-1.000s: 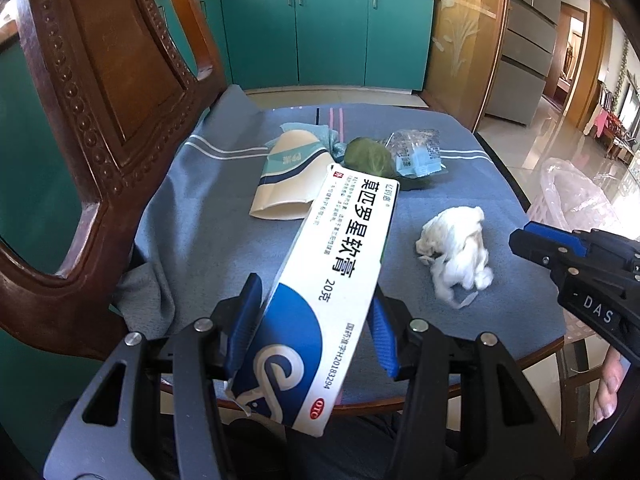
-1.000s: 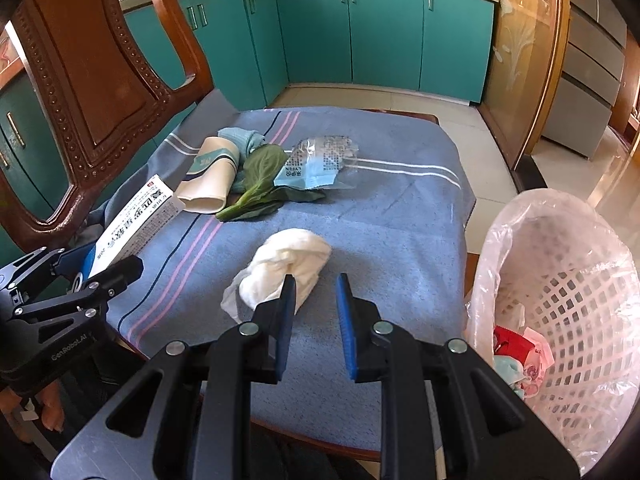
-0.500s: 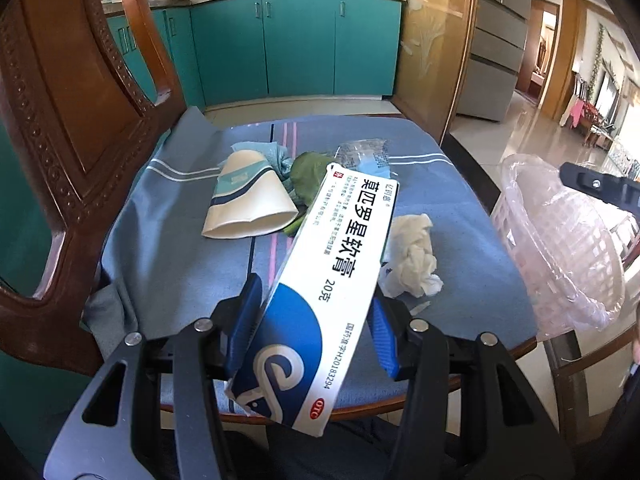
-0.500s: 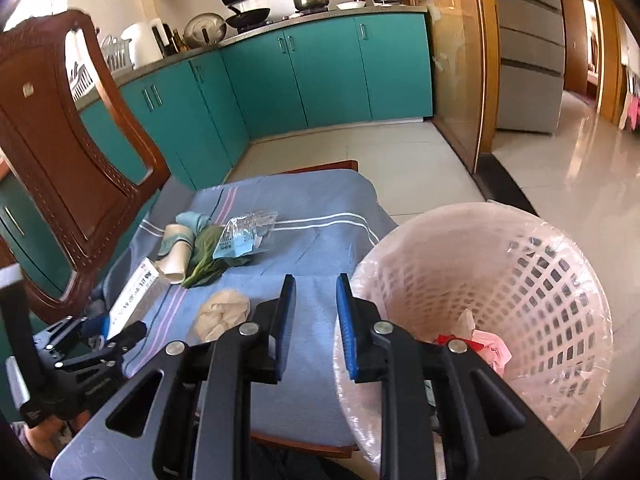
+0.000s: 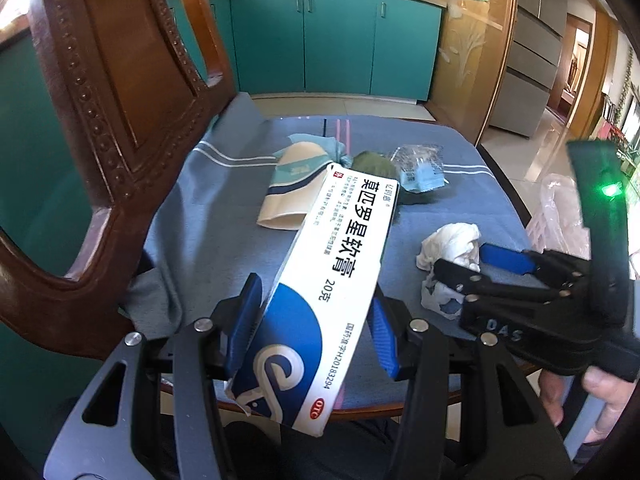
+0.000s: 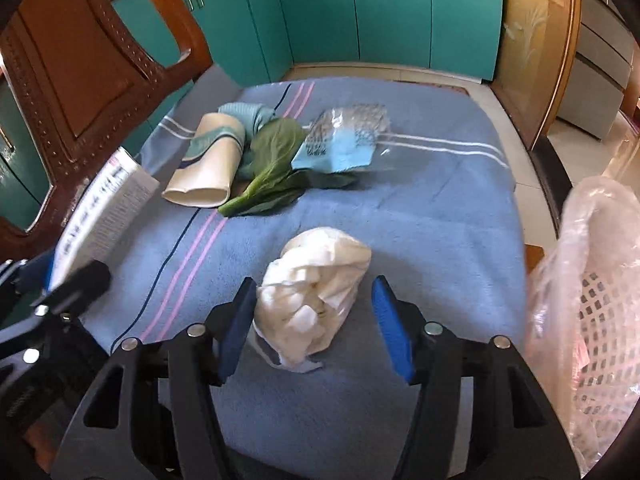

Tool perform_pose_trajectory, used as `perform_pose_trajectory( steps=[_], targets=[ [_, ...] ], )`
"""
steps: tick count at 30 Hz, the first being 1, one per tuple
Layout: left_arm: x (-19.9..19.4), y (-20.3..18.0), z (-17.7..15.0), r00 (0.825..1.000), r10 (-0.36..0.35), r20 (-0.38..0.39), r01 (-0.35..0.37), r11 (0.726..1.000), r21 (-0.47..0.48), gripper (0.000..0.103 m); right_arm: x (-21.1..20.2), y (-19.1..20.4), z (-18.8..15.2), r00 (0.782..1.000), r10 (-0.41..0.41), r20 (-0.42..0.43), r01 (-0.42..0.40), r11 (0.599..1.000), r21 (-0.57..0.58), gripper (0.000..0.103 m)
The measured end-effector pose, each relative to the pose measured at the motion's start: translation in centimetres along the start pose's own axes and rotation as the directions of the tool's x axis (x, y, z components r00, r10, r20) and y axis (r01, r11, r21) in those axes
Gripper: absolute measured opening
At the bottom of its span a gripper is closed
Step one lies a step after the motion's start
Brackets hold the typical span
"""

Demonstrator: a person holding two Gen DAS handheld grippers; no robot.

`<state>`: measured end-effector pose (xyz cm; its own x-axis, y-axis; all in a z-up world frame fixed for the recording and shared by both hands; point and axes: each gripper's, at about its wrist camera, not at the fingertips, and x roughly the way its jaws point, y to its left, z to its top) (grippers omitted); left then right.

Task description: Collect trash

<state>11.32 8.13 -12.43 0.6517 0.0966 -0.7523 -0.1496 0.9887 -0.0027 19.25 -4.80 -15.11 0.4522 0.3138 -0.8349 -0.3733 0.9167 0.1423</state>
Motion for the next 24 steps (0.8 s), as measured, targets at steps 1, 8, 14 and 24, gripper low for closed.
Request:
perform_pose_trajectory(
  steps=[1,8,14,24],
  targets=[
    [0.0,0.1,0.0,1.000,0.000,0.002,0.000,1.000,-0.002,0.052,-0.1,0.0,0.0,1.000,0.007,0.003,-0.007,1.000,-0.006,0.043],
    [-0.4,-0.1,0.1,1.000,-0.007,0.013,0.007,1.000,0.003,0.052,-3.1,-0.6,0.3,0.998,-0.007,0.068,0.009,1.000,-0.024,0.033],
    [-1.3,-1.2,0.5,0.999,-0.042,0.032,0.041,0.999,0.023,0.052,-8.8,-5.7,-0.1,0.981,-0.064,0.185,0.047,0.994,0.094,0.033],
    [-1.8,-7.8,1.6,0.989,-0.149,0.024,0.144,0.980,0.136,0.052,-16.7,-17.4,-3.8,0.921,-0.287,0.262,0.192,0.922,0.337,0.033]
  ],
)
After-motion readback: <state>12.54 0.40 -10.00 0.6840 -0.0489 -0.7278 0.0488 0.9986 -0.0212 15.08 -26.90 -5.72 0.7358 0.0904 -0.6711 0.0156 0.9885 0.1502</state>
